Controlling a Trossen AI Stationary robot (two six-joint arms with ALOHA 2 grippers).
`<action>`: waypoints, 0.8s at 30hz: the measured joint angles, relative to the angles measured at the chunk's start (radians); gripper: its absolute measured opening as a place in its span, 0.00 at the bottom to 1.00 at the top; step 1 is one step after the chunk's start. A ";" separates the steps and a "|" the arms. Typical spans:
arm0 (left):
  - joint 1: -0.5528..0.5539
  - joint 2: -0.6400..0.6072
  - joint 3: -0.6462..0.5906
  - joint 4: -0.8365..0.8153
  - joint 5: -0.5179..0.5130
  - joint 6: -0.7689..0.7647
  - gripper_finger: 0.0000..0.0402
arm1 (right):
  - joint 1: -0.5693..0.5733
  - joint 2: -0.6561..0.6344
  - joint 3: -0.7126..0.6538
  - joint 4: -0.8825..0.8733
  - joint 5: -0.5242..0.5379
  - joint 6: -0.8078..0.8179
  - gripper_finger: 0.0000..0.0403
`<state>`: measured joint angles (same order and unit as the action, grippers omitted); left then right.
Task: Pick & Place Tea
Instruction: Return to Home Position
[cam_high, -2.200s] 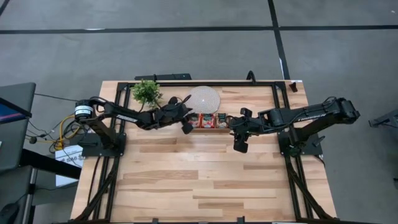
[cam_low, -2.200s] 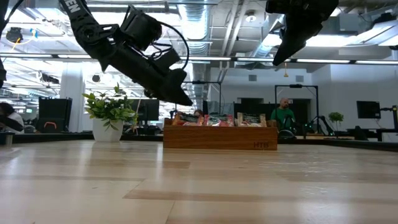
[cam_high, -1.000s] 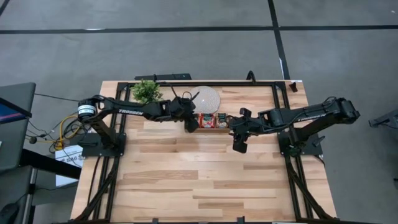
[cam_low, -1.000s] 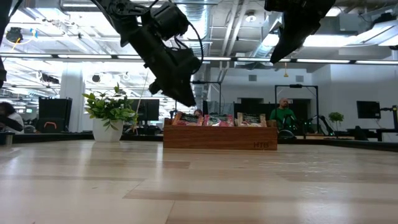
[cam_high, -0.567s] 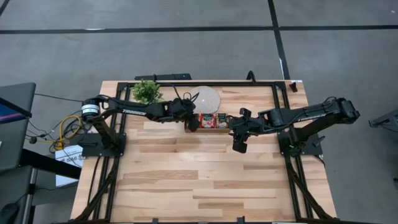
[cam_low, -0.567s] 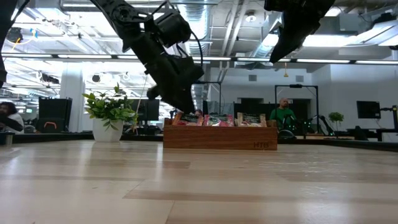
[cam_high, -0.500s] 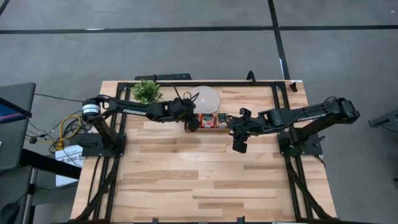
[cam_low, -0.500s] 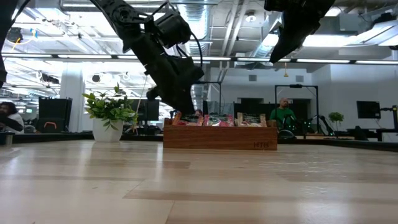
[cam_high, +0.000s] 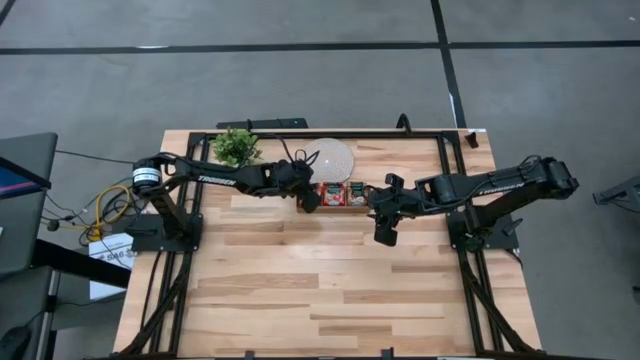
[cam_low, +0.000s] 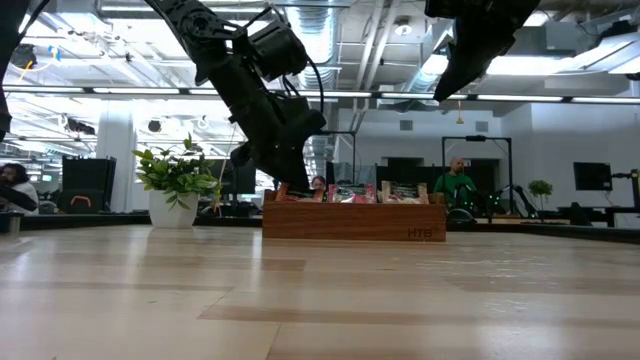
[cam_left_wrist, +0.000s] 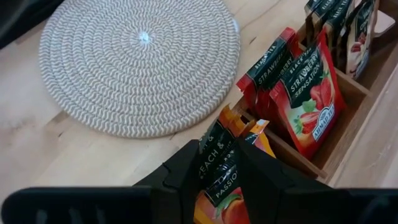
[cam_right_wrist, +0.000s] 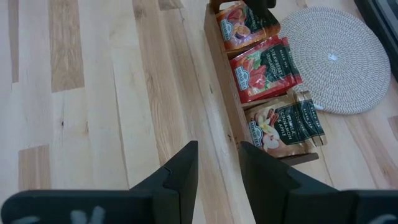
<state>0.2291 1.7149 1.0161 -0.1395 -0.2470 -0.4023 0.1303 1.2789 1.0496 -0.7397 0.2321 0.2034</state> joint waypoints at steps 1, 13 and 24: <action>0.000 0.000 0.000 -0.001 0.000 -0.006 0.24 | 0.000 0.000 0.000 0.000 0.000 -0.001 0.27; 0.000 -0.020 0.000 -0.027 -0.020 -0.002 0.24 | 0.000 0.000 0.000 0.000 0.000 -0.002 0.27; -0.002 -0.035 0.000 -0.069 -0.019 0.010 0.24 | 0.000 0.000 0.000 0.000 0.000 -0.003 0.27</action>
<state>0.2272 1.6794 1.0161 -0.2089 -0.2656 -0.3923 0.1303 1.2789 1.0496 -0.7395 0.2325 0.2006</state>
